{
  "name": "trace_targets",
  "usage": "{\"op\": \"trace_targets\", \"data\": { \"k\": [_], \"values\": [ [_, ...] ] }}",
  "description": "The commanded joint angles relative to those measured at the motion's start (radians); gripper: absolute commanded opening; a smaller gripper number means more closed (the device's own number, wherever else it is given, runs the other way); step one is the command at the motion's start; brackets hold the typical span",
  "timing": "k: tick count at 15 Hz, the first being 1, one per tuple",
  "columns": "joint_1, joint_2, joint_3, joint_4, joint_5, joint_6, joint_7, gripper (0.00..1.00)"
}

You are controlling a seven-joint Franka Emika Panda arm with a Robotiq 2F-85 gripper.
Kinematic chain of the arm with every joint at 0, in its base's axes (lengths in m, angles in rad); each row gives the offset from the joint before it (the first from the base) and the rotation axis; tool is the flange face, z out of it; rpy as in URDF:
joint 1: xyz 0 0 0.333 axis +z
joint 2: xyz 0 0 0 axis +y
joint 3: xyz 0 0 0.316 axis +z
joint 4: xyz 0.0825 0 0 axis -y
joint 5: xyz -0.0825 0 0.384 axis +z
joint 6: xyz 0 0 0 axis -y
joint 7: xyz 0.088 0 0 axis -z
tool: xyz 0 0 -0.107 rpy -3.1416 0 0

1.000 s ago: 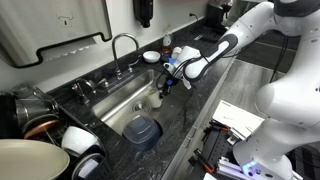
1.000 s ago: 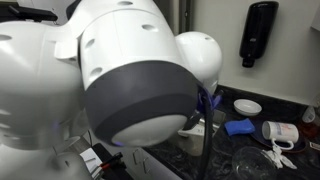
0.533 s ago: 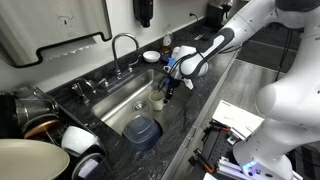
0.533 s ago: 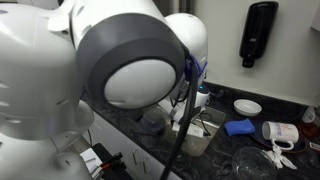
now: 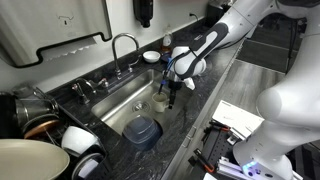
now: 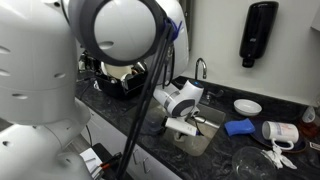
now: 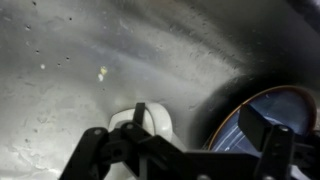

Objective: Put the cup upright

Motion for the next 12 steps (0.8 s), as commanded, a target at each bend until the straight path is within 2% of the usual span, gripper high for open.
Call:
{"op": "trace_targets", "data": {
  "k": [1,4,9,12],
  "values": [
    [0.180,-0.201,-0.107,-0.027,0.099,-0.117,0.080,1.00],
    [0.385,-0.303,-0.252,-0.008,0.113,-0.229,0.195,1.00],
    [0.769,-0.397,-0.546,0.034,-0.045,-0.444,0.429,1.00],
    [0.908,-0.428,-0.644,0.027,-0.141,-0.471,0.546,1.00]
  ]
}}
